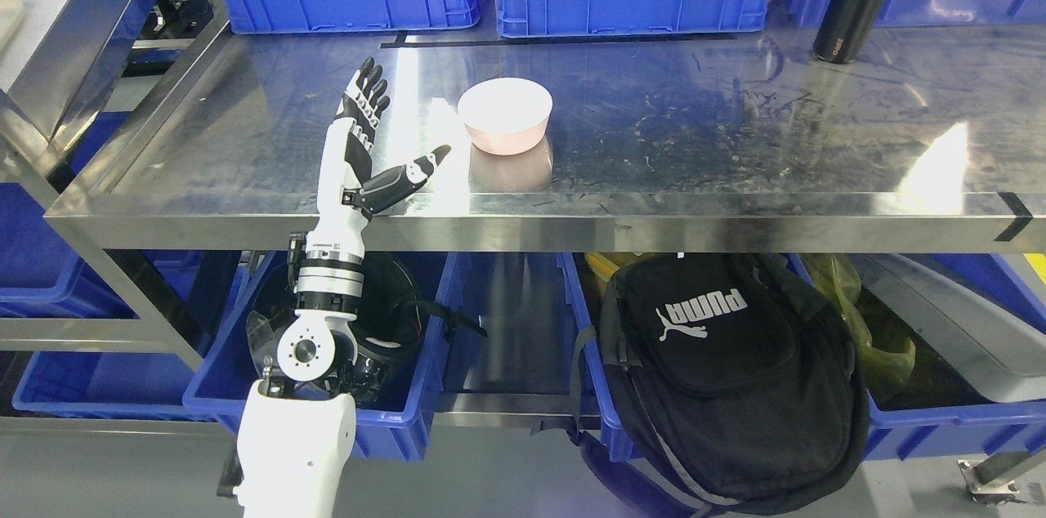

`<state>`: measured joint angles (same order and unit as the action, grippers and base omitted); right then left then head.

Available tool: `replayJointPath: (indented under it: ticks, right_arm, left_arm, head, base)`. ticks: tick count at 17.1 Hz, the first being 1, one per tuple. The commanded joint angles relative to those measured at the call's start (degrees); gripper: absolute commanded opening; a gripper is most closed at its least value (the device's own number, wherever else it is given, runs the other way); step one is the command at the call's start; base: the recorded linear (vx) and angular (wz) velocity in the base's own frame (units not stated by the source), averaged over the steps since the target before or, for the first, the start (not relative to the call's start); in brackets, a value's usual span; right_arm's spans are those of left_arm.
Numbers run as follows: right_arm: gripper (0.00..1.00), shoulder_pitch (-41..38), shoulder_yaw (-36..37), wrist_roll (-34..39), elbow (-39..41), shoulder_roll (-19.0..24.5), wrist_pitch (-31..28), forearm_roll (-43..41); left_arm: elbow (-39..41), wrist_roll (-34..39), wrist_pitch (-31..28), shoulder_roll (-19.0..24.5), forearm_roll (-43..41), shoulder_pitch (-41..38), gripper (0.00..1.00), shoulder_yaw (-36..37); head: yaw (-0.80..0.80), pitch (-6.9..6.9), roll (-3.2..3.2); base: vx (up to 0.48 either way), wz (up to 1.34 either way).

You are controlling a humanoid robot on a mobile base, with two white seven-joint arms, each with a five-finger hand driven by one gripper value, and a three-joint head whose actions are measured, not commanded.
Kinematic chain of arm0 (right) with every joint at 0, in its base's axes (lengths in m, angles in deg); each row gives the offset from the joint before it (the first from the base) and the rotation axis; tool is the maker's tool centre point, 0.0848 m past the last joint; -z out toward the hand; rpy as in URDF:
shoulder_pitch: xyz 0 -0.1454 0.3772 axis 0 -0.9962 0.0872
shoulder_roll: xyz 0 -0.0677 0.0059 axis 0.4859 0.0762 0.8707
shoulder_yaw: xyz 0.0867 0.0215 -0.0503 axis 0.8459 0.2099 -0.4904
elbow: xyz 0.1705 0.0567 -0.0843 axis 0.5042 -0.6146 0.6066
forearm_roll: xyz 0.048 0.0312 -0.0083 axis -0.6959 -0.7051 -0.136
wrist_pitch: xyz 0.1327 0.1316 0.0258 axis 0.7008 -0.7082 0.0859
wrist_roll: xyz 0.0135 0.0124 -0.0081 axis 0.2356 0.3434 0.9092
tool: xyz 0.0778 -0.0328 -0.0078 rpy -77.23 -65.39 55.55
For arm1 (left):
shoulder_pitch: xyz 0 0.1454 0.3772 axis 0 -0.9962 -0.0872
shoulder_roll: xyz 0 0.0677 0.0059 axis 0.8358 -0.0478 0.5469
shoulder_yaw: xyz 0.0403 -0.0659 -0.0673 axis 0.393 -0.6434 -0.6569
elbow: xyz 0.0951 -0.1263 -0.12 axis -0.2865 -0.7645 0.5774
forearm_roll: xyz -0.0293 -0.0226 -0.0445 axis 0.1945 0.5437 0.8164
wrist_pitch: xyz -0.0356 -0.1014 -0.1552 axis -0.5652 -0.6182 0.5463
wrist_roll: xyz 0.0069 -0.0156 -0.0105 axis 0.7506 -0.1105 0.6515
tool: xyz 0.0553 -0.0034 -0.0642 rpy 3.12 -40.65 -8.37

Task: Stack pink IKEA bowl on shelf middle layer
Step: 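Swing the left hand across the shelf toward the pink bowl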

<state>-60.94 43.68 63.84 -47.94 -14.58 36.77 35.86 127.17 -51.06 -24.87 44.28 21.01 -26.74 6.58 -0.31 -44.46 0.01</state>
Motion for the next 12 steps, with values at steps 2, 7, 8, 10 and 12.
replayJointPath:
  ticks: [2,7,8,10,12]
  right_arm:
    - [1.00,-1.3,0.0,0.0,1.0,-1.0,0.0,0.0]
    - [1.00,-1.3,0.0,0.0,1.0,-1.0,0.0,0.0]
    - [1.00,-1.3,0.0,0.0,1.0,-1.0,0.0,0.0]
    - [1.00,-1.3,0.0,0.0,1.0,-1.0,0.0,0.0]
    - [1.00,-1.3,0.0,0.0,1.0,-1.0,0.0,0.0]
  left_arm:
    - [1.1,-0.1,1.3,1.0,0.0,-0.9,1.00,-3.3]
    - [1.0,-6.8,4.7,13.4,-0.4,2.7,1.00,-5.9]
    - [1.0,-8.0,4.5,16.6,-0.9,3.3,1.00,-5.9]
    - [0.9,-9.4,2.8,24.4,-5.8,5.1,0.99,-5.4]
    - [1.0,-12.8,2.6,27.2,-11.8,7.9,0.99,-2.8]
  head:
    - [0.00,0.00,0.00]
    - [0.00,0.00,0.00]
    - [0.00,0.00,0.00]
    - [0.00,0.00,0.00]
    - [0.00,0.00,0.00]
  base:
    - [-0.016,-0.01]
    - [-0.014,0.02]
    - [0.012,0.04]
    - [0.018,-0.02]
    - [0.010,-0.07]
